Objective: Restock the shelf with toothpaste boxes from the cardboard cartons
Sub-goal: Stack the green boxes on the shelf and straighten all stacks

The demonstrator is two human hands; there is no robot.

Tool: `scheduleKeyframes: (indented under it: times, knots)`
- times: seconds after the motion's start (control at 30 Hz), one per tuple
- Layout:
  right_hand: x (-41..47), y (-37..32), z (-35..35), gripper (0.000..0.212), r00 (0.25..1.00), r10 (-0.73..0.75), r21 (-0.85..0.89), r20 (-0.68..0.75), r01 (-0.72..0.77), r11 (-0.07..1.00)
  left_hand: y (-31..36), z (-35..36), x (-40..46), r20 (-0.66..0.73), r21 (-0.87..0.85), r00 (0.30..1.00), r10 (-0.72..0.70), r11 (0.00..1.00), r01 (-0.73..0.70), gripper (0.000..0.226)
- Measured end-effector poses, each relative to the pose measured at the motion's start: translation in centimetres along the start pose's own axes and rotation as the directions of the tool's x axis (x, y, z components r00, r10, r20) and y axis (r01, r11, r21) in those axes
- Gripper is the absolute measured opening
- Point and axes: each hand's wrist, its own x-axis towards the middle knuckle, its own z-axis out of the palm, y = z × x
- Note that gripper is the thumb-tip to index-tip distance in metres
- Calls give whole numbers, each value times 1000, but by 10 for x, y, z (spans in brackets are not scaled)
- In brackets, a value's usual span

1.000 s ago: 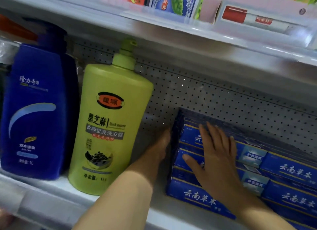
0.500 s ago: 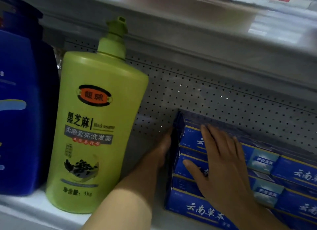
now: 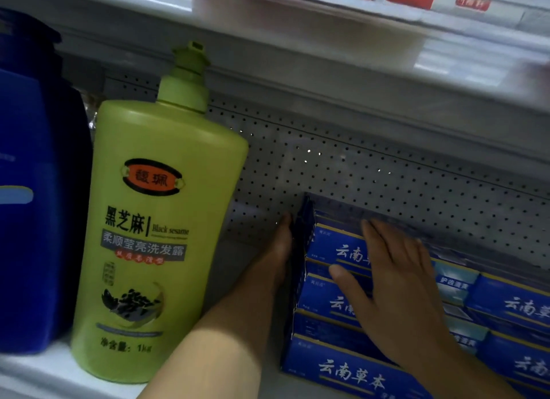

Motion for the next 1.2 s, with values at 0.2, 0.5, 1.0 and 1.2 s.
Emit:
scheduleKeyframes:
  times: [0.2,0.5,1.0,1.2]
  knots:
    - [-12,21,-5,85,996,80,44,48,-82,996,-4,0,5,31,-77,999,33,997,-31,58]
    - [-29,32,-28,91,974,134,208,180,-171,963,0,6,-25,58,-43,998,38,998,-35,55]
    - [-63,173,-78,64,800,534,222,273,-592,775,-4,43,-77,-322,291,900,293,935,-200,28]
    - [-70,236,-75,54,686,632,434,361,-724,537,-11,65,-94,-322,623,739,591,720,-305,37]
